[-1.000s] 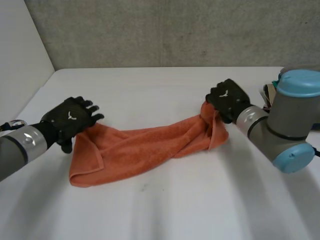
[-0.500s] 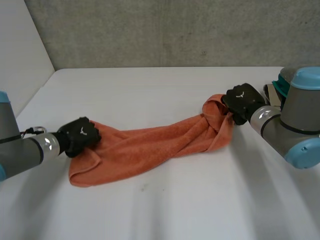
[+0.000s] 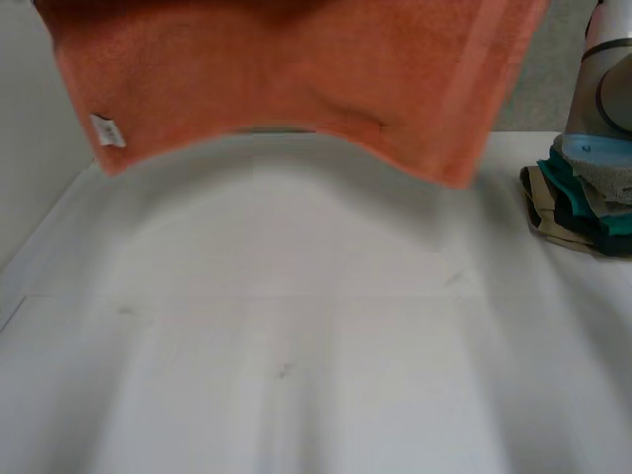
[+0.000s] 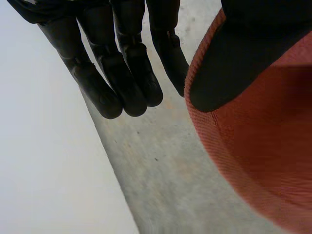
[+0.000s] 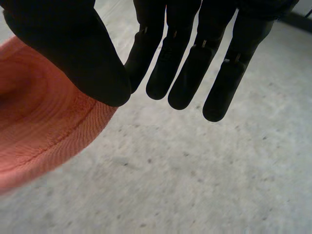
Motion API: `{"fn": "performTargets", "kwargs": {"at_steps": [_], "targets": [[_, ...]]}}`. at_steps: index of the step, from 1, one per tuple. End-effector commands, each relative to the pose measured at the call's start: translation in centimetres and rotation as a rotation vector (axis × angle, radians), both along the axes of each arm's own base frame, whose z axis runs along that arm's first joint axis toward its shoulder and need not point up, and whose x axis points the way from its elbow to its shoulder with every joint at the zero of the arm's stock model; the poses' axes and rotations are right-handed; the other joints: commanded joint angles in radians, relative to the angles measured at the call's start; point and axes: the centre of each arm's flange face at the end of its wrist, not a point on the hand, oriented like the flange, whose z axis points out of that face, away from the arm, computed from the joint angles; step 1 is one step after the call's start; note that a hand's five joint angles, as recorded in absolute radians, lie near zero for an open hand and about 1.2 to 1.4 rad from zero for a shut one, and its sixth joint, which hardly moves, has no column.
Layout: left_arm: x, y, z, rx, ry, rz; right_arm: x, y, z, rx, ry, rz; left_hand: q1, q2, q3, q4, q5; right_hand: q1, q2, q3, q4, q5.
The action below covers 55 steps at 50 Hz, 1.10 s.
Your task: Fold the laundry.
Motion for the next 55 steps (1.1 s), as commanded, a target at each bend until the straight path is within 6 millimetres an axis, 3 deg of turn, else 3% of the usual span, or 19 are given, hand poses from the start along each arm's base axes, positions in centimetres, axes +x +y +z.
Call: {"fn": "performTargets", "kwargs": {"at_steps": [1, 7, 8, 11, 12, 16, 20, 25, 30, 31, 35, 37, 43, 55], "targets": [[0.2, -0.7, -6.9, 0.211, -0.039, -0.047, 0.4, 0.0, -4.8, 0.175, 0.139, 0.064, 0.242, 0.202, 0.210, 0.202, 0.230, 0.267, 0.219, 0.206, 0.204, 0.215], [1.0, 0.0, -13.3, 0.413, -0.053, -0.056, -0.9, 0.2, -10.4, 0.398, 0.254, 0.102, 0.242, 0.202, 0.210, 0.202, 0.230, 0.267, 0.219, 0.206, 0.204, 0.215], [1.0, 0.7, -15.1, 0.480, -0.064, -0.072, -0.9, 0.8, -12.6, 0.486, 0.305, 0.132, 0.242, 0.202, 0.210, 0.202, 0.230, 0.267, 0.219, 0.206, 0.204, 0.215], [1.1, 1.7, -17.4, 0.569, -0.091, -0.097, -0.7, 2.1, -15.6, 0.620, 0.405, 0.182, 0.242, 0.202, 0.210, 0.202, 0.230, 0.267, 0.219, 0.206, 0.204, 0.215], [1.0, 2.6, -18.7, 0.623, -0.114, -0.117, -0.6, 3.1, -17.6, 0.707, 0.473, 0.207, 0.242, 0.202, 0.210, 0.202, 0.230, 0.267, 0.219, 0.206, 0.204, 0.215], [0.9, 4.5, -21.1, 0.728, -0.192, -0.159, -1.0, 5.0, -21.2, 0.874, 0.623, 0.225, 0.242, 0.202, 0.210, 0.202, 0.230, 0.267, 0.219, 0.206, 0.204, 0.215], [0.6, 5.6, -22.9, 0.785, -0.283, -0.172, -1.0, 6.3, -23.0, 0.961, 0.714, 0.232, 0.242, 0.202, 0.210, 0.202, 0.230, 0.267, 0.219, 0.206, 0.204, 0.215], [0.5, 5.8, -23.9, 0.790, -0.380, -0.165, -0.2, 7.0, -23.8, 0.969, 0.740, 0.255, 0.234, 0.193, 0.202, 0.194, 0.222, 0.267, 0.219, 0.206, 0.204, 0.215], [0.0, 6.1, -23.9, 0.769, -0.442, -0.179, 0.6, 7.6, -23.9, 0.920, 0.769, 0.260, -0.138, -0.179, -0.170, -0.178, -0.150, 0.267, 0.219, 0.206, 0.204, 0.215], [-0.2, 6.3, -23.9, 0.760, -0.454, -0.183, 0.7, 7.8, -24.1, 0.894, 0.789, 0.254, -0.296, -0.337, -0.328, -0.336, -0.308, 0.130, 0.082, 0.069, 0.067, 0.078], [-0.2, 6.5, -23.7, 0.710, -0.491, -0.179, 0.9, 8.2, -23.6, 0.786, 0.861, 0.210, -0.456, -0.496, -0.487, -0.496, -0.468, -0.202, -0.249, -0.262, -0.264, -0.254], [-0.3, 6.6, -23.6, 0.685, -0.509, -0.176, 0.9, 8.4, -23.4, 0.737, 0.897, 0.189, -0.506, -0.546, -0.538, -0.546, -0.518, -0.367, -0.415, -0.427, -0.430, -0.419], [-0.3, 6.7, -23.6, 0.578, -0.602, -0.174, 1.3, 9.4, -23.4, 0.596, 1.012, 0.144, -0.603, -0.643, -0.635, -0.643, -0.615, -0.541, -0.588, -0.601, -0.603, -0.592], [0.2, 7.9, -25.2, 0.547, -0.775, -0.251, 2.0, 11.5, -25.5, 0.401, 1.188, 0.196, -0.720, -0.761, -0.752, -0.761, -0.732, -0.673, -0.721, -0.733, -0.736, -0.725]]}}
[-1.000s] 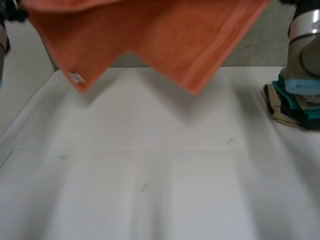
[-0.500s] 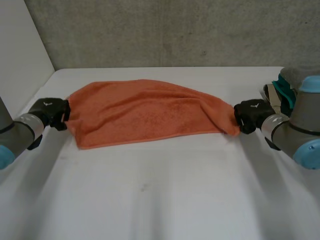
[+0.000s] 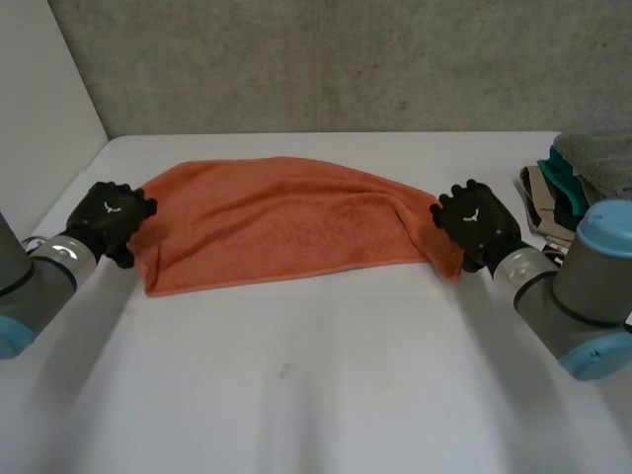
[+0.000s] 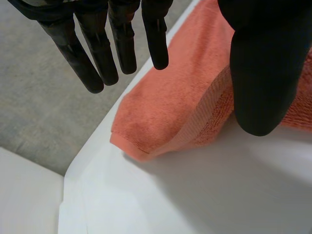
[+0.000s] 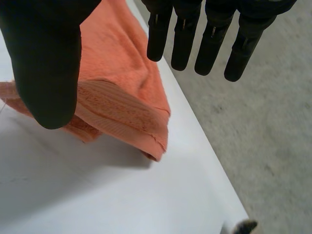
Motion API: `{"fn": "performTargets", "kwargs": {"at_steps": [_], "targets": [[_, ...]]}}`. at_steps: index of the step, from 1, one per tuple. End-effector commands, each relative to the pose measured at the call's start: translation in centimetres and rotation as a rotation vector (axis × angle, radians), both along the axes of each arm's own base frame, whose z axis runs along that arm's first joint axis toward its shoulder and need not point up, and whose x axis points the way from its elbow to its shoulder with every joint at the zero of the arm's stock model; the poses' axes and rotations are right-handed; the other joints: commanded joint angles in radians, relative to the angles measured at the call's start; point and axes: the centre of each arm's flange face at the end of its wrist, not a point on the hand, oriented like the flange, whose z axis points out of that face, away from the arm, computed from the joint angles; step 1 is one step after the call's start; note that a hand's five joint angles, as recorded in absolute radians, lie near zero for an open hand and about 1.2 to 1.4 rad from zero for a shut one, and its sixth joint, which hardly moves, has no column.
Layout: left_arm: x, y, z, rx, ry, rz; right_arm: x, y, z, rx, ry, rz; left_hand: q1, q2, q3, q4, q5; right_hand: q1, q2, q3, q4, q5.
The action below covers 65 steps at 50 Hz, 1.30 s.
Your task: Fold the laundry.
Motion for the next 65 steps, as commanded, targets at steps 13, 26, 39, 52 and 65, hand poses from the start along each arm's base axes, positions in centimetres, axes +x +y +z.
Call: {"fn": "performTargets", "kwargs": {"at_steps": [13, 26, 39, 52, 65], "targets": [[-0.1, 0.8, -2.0, 0.014, -0.117, -0.135, 0.4, 0.7, -3.2, -0.115, 0.162, 0.142, 0.416, 0.423, 0.423, 0.438, 0.440, 0.066, 0.068, 0.060, 0.079, 0.100], [1.0, 0.8, 2.4, 0.012, -0.117, 0.021, -0.8, -1.9, 4.1, -0.120, -0.167, -0.001, 0.948, 0.955, 0.955, 0.970, 0.972, 0.942, 0.944, 0.936, 0.954, 0.976], [5.0, 6.7, 9.0, 0.241, -0.014, 0.189, -6.2, 0.6, 8.6, 0.227, -0.063, -0.182, 0.948, 0.955, 0.955, 0.970, 0.972, 0.942, 0.944, 0.936, 0.954, 0.976], [2.1, 4.2, 10.8, 0.214, 0.142, 0.183, -2.5, 4.1, 4.2, 0.475, -0.187, -0.185, 0.948, 0.955, 0.955, 0.970, 0.972, 0.087, 0.089, 0.081, 0.100, 0.121], [-0.3, 2.9, 14.4, 0.107, 0.232, 0.208, 0.8, 3.3, 1.5, 0.393, -0.265, -0.172, 0.948, 0.955, 0.955, 0.970, 0.972, 0.096, 0.098, 0.090, 0.108, 0.130]]}}
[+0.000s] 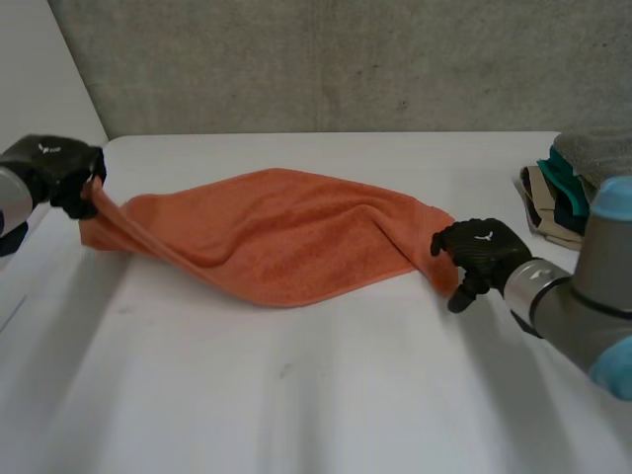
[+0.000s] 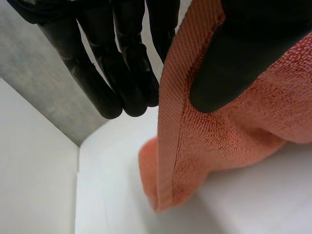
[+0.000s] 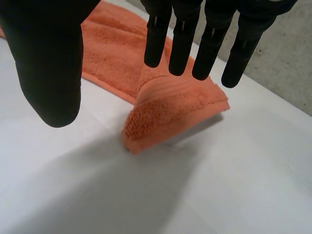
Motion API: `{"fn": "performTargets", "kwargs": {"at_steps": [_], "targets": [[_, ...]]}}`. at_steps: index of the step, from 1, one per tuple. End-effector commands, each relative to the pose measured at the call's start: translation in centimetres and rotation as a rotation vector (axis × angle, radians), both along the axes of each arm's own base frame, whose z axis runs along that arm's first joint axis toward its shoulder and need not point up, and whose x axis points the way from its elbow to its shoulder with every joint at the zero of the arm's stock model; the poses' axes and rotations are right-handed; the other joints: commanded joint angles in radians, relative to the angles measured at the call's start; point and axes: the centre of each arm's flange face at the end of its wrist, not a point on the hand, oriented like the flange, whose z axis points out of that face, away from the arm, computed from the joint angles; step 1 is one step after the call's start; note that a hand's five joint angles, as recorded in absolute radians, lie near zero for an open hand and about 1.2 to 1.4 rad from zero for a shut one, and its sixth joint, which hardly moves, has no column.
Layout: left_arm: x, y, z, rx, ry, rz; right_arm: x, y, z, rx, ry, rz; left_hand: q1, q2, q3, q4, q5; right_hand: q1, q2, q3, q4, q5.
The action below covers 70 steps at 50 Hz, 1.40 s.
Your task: Fold the laundry.
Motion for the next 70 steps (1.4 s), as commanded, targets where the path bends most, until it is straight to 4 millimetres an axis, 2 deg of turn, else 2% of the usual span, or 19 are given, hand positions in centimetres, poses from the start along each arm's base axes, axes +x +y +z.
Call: {"fn": "performTargets", "kwargs": {"at_steps": [1, 5, 11, 17, 25, 31, 35, 39, 43, 46, 50, 51, 54, 55, 58, 60, 62, 63, 70], "targets": [[-1.1, -0.3, 2.1, -0.064, 0.028, 0.007, 1.5, -1.3, -1.2, -0.069, 0.000, -0.006, 0.227, 0.200, 0.210, 0.202, 0.234, 0.029, 0.042, 0.039, 0.040, 0.066], [-1.7, -0.2, 3.5, -0.095, 0.066, 0.007, 2.3, -1.8, -1.6, -0.070, 0.002, -0.010, 0.227, 0.200, 0.210, 0.202, 0.234, 0.073, 0.086, 0.083, 0.084, 0.110], [-2.7, 0.6, 7.4, -0.173, 0.159, 0.006, 4.3, -0.9, -0.8, -0.073, -0.050, 0.007, 0.227, 0.200, 0.210, 0.202, 0.234, 0.006, 0.019, 0.016, 0.017, 0.042], [-4.1, 2.7, 11.9, -0.244, 0.263, -0.022, 7.3, 3.2, -0.2, 0.036, -0.188, 0.055, 0.227, 0.200, 0.210, 0.202, 0.234, -0.264, -0.251, -0.254, -0.253, -0.228], [-6.0, 6.1, 16.3, -0.328, 0.370, -0.088, 11.0, 6.7, 0.0, 0.156, -0.415, 0.056, 0.227, 0.200, 0.210, 0.202, 0.234, -0.262, -0.249, -0.252, -0.251, -0.225], [-6.4, 8.0, 18.9, -0.381, 0.447, -0.102, 12.5, 4.2, -1.0, 0.065, -0.515, -0.078, 0.227, 0.200, 0.210, 0.202, 0.234, -0.238, -0.225, -0.228, -0.227, -0.202], [-6.0, 9.2, 20.5, -0.417, 0.505, -0.096, 12.4, 1.0, -2.0, -0.044, -0.514, -0.220, 0.227, 0.200, 0.210, 0.202, 0.234, -0.098, -0.084, -0.088, -0.087, -0.061], [-5.3, 10.1, 21.8, -0.448, 0.552, -0.090, 11.9, -1.7, -2.6, -0.109, -0.477, -0.305, 0.227, 0.200, 0.210, 0.202, 0.234, 0.271, 0.285, 0.281, 0.282, 0.308], [-4.5, 10.2, 22.2, -0.467, 0.569, -0.066, 10.6, -3.6, -2.2, -0.141, -0.419, -0.343, 0.227, 0.200, 0.210, 0.202, 0.234, 0.847, 0.860, 0.857, 0.858, 0.883], [-3.5, 9.3, 21.9, -0.470, 0.562, -0.030, 8.5, -5.4, -0.5, -0.177, -0.392, -0.383, 0.227, 0.200, 0.210, 0.202, 0.234, 0.872, 0.885, 0.882, 0.883, 0.909], [-2.0, 7.7, 20.9, -0.455, 0.535, 0.029, 5.4, -7.1, 4.3, -0.265, -0.354, -0.380, 0.227, 0.200, 0.210, 0.202, 0.234, 0.872, 0.885, 0.882, 0.883, 0.909], [-1.5, 6.8, 20.0, -0.429, 0.521, 0.052, 4.3, -7.4, 6.5, -0.305, -0.325, -0.347, 0.227, 0.200, 0.210, 0.202, 0.234, 0.872, 0.885, 0.882, 0.883, 0.909], [-0.9, 5.2, 18.1, -0.374, 0.500, 0.078, 2.9, -7.3, 10.1, -0.370, -0.277, -0.267, 0.227, 0.200, 0.210, 0.202, 0.234, 0.872, 0.885, 0.882, 0.883, 0.909], [-0.7, 4.3, 16.8, -0.331, 0.484, 0.087, 2.2, -7.0, 12.1, -0.402, -0.247, -0.211, 0.227, 0.200, 0.210, 0.202, 0.234, 0.872, 0.885, 0.882, 0.883, 0.909], [-0.4, 2.9, 14.4, -0.261, 0.452, 0.099, 1.4, -6.0, 14.8, -0.437, -0.200, -0.140, 0.227, 0.200, 0.210, 0.202, 0.234, 0.872, 0.885, 0.882, 0.883, 0.909], [-0.4, 1.9, 11.7, -0.181, 0.411, 0.110, 0.8, -4.8, 17.7, -0.478, -0.162, -0.110, 0.227, 0.200, 0.210, 0.202, 0.234, 0.872, 0.885, 0.882, 0.883, 0.909], [-0.3, 1.3, 10.0, -0.133, 0.374, 0.111, 0.4, -3.9, 18.7, -0.469, -0.117, -0.101, 0.227, 0.200, 0.210, 0.202, 0.234, 0.872, 0.885, 0.882, 0.883, 0.909], [-0.4, 0.8, 8.0, -0.077, 0.337, 0.113, 0.0, -3.2, 18.6, -0.430, -0.054, -0.085, 0.227, 0.200, 0.210, 0.202, 0.234, 0.872, 0.885, 0.882, 0.883, 0.909], [-1.1, -0.3, 0.6, 0.121, 0.214, 0.091, 0.7, -0.9, 15.4, -0.240, 0.172, 0.073, 0.227, 0.200, 0.210, 0.202, 0.234, 0.872, 0.885, 0.882, 0.883, 0.909]]}}
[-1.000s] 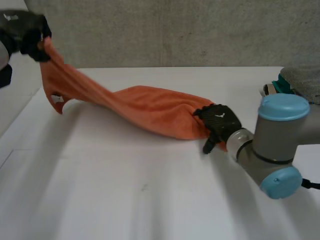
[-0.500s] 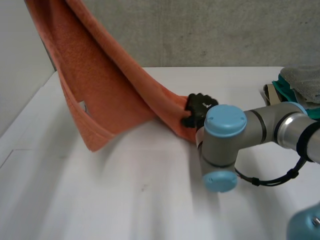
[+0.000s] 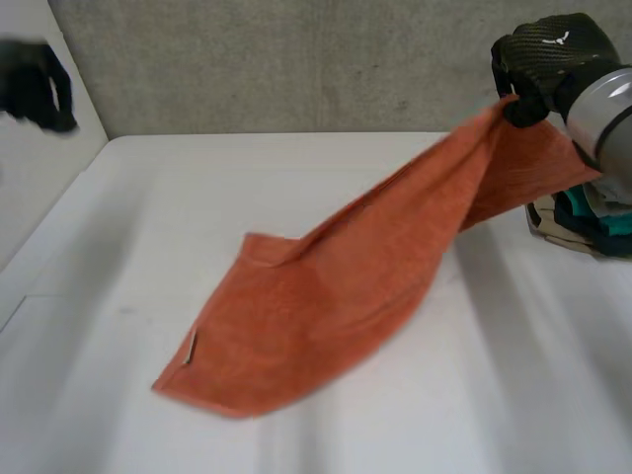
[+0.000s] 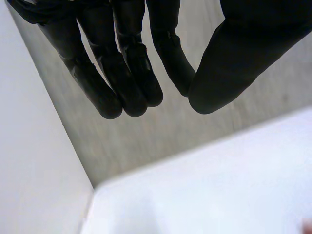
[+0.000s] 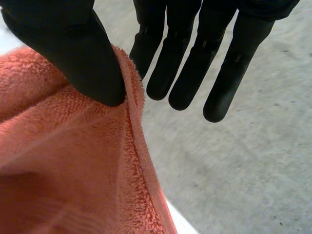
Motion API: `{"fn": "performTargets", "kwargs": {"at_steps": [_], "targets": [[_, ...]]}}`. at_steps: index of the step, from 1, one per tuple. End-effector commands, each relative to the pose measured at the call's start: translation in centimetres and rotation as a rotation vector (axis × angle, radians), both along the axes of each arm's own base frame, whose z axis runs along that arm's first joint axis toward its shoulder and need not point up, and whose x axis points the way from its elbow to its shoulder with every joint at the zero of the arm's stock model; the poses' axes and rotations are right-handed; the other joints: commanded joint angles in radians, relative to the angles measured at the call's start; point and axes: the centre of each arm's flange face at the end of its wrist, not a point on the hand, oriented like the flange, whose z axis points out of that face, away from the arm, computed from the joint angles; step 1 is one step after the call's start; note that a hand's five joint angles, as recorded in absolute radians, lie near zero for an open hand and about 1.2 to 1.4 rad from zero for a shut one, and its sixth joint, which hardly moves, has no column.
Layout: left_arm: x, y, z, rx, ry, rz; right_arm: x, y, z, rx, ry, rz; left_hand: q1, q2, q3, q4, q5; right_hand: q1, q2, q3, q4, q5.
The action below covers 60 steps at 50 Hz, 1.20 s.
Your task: Fold the laundry.
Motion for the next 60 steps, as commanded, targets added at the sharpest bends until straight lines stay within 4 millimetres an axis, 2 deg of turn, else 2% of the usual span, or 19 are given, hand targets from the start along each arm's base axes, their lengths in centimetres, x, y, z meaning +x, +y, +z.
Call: {"fn": "performTargets", "kwargs": {"at_steps": [1, 3, 6, 10, 14, 19, 23, 28, 35, 37, 39, 45, 49, 50, 51, 53, 54, 58, 60], "targets": [[-1.4, -1.0, -8.7, 0.237, -0.122, -0.085, 1.4, 2.7, -3.7, 0.205, 0.267, 0.124, 0.227, 0.198, 0.206, 0.199, 0.233, 0.258, 0.218, 0.209, 0.205, 0.226], [-2.1, -0.8, -10.0, 0.270, -0.125, -0.116, 2.4, 3.1, -4.8, 0.225, 0.283, 0.149, 0.227, 0.198, 0.206, 0.199, 0.233, 0.258, 0.218, 0.209, 0.205, 0.226], [-3.6, -0.7, -11.6, 0.284, -0.112, -0.175, 3.7, 3.1, -6.3, 0.249, 0.271, 0.143, -0.452, -0.481, -0.473, -0.481, -0.446, 0.258, 0.218, 0.209, 0.205, 0.226], [-5.9, -0.1, -11.7, 0.221, -0.099, -0.229, 4.8, 3.1, -6.3, 0.220, 0.199, 0.117, -0.735, -0.764, -0.756, -0.764, -0.729, 0.258, 0.218, 0.209, 0.205, 0.226], [-8.0, 0.7, -10.1, 0.109, -0.079, -0.261, 6.0, 4.6, -4.3, 0.155, 0.134, 0.150, -0.920, -0.949, -0.941, -0.949, -0.914, 0.258, 0.218, 0.209, 0.205, 0.226], [-11.4, 2.0, -9.2, 0.014, -0.074, -0.332, 6.8, 7.8, 0.2, 0.022, 0.081, 0.222, -0.995, -1.024, -1.016, -1.023, -0.988, 0.258, 0.218, 0.209, 0.205, 0.226], [-14.0, 2.3, -9.2, -0.035, -0.071, -0.390, 7.4, 10.4, 2.9, -0.071, 0.067, 0.305, -0.995, -1.024, -1.016, -1.023, -0.988, 0.258, 0.218, 0.209, 0.205, 0.226], [-17.0, 1.6, -11.2, -0.024, -0.084, -0.455, 7.7, 14.3, 5.8, -0.169, 0.055, 0.437, -0.995, -1.024, -1.016, -1.023, -0.988, 0.258, 0.218, 0.209, 0.205, 0.226], [-20.4, 2.6, -14.8, 0.076, -0.119, -0.565, 7.3, 16.6, 8.3, -0.244, 0.013, 0.511, -0.995, -1.024, -1.016, -1.023, -0.988, 0.258, 0.218, 0.209, 0.205, 0.226], [-20.9, 2.9, -15.8, 0.111, -0.154, -0.589, 7.1, 16.1, 8.6, -0.252, 0.007, 0.497, -0.577, -0.606, -0.598, -0.605, -0.571, 0.258, 0.218, 0.209, 0.205, 0.226], [-20.5, 2.3, -15.9, 0.114, -0.204, -0.566, 6.9, 14.3, 7.9, -0.236, 0.014, 0.456, 0.222, 0.193, 0.201, 0.194, 0.229, 0.258, 0.218, 0.209, 0.205, 0.226], [-17.1, -2.1, -12.1, -0.033, -0.302, -0.304, 7.4, 9.6, 5.0, -0.183, 0.064, 0.354, 0.227, 0.198, 0.206, 0.199, 0.233, 0.258, 0.218, 0.209, 0.205, 0.226], [-15.6, -4.2, -6.2, -0.249, -0.301, -0.185, 8.1, 5.5, 4.3, -0.245, 0.060, 0.224, 0.227, 0.198, 0.206, 0.199, 0.233, 0.258, 0.218, 0.209, 0.205, 0.226], [-15.4, -4.4, -4.6, -0.309, -0.285, -0.175, 8.2, 4.6, 4.5, -0.271, 0.046, 0.188, 0.227, 0.198, 0.206, 0.199, 0.233, 0.258, 0.218, 0.209, 0.205, 0.226], [-15.0, -4.6, -1.4, -0.432, -0.246, -0.162, 8.4, 3.2, 5.2, -0.335, 0.007, 0.117, 0.227, 0.198, 0.206, 0.199, 0.233, 0.258, 0.218, 0.209, 0.205, 0.226], [-14.6, -4.6, 1.7, -0.555, -0.208, -0.154, 8.6, 2.0, 6.2, -0.406, -0.046, 0.047, 0.227, 0.198, 0.206, 0.199, 0.233, 0.258, 0.218, 0.209, 0.205, 0.226], [-14.2, -4.3, 4.7, -0.675, -0.165, -0.142, 8.6, 1.6, 6.8, -0.441, -0.076, 0.015, 0.227, 0.198, 0.206, 0.199, 0.233, 0.258, 0.218, 0.209, 0.205, 0.226], [-13.2, -3.2, 9.3, -0.863, -0.065, -0.112, 9.1, 0.7, 9.1, -0.601, -0.209, -0.049, 0.227, 0.198, 0.206, 0.199, 0.233, 0.258, 0.218, 0.209, 0.205, 0.226], [-12.9, -3.0, 9.7, -0.875, -0.040, -0.106, 9.4, 0.8, 9.2, -0.629, -0.228, -0.039, 0.227, 0.198, 0.206, 0.199, 0.233, 0.258, 0.218, 0.209, 0.205, 0.226]]}}
